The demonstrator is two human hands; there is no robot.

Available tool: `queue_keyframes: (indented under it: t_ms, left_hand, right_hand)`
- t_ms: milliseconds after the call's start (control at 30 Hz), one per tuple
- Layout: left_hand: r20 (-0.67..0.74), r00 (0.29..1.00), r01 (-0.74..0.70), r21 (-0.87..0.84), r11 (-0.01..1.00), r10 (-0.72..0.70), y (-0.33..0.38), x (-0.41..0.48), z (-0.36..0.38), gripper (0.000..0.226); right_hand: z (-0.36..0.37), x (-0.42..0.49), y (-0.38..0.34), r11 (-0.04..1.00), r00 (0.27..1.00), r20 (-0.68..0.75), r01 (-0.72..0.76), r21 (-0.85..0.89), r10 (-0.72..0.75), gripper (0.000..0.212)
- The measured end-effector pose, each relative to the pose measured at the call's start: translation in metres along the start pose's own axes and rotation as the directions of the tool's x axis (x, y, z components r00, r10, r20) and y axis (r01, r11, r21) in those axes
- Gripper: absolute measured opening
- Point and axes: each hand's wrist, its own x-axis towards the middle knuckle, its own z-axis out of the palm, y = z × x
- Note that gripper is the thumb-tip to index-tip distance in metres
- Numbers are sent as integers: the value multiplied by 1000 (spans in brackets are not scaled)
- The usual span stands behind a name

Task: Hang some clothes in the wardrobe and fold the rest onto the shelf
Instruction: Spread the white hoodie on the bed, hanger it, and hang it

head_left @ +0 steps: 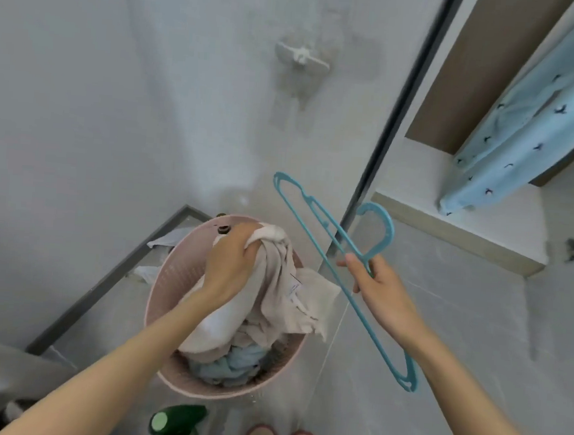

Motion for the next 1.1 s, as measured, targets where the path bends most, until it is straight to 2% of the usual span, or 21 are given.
queue_keyframes:
  t_ms: [67,233,500,567,667,767,833,967,1100]
  left_hand:
    - [-12,998,-55,-21,998,55,43,-2,-27,26]
    - [-57,978,-200,-31,979,198,134,-18,-79,26]
    - [-143,901,-428,-124,895,411,270,-55,-135,25]
    - [-159,872,-485,-164,859,463,302,-63,-146,26]
    - [-200,822,-569,-258,781,534,336,-73,-161,26]
    - [-254,772,-636,-327,699,583,360,-77,-173,25]
    - [-263,753,-656,-360,663,603,376,-78,-178,27]
    - [-282,720,-686,-429,588,634,406,-79,-172,30]
    - [-289,691,-700,-497,513,663,451,-79,-157,22]
  right_hand:
    - [-11,-22,-18,999,999,-38,33,18,-32,13]
    - [-37,-70,-65,988,988,-42,152,21,-151,58]
    - [-52,-136,-128,955,951,-157,283,87,-267,89]
    - [-58,-150,-143,952,933,-230,299,70,-276,80]
    - [-77,-171,-170,928,886,-351,358,103,-303,22]
    - [-101,-189,-196,907,802,-486,418,41,-348,23]
    - [-123,-198,-208,911,736,-594,413,12,-326,25]
    - [-172,-222,-234,912,547,-788,407,-45,-283,36]
    - [-224,-258,-259,895,352,-876,412,-171,-329,41]
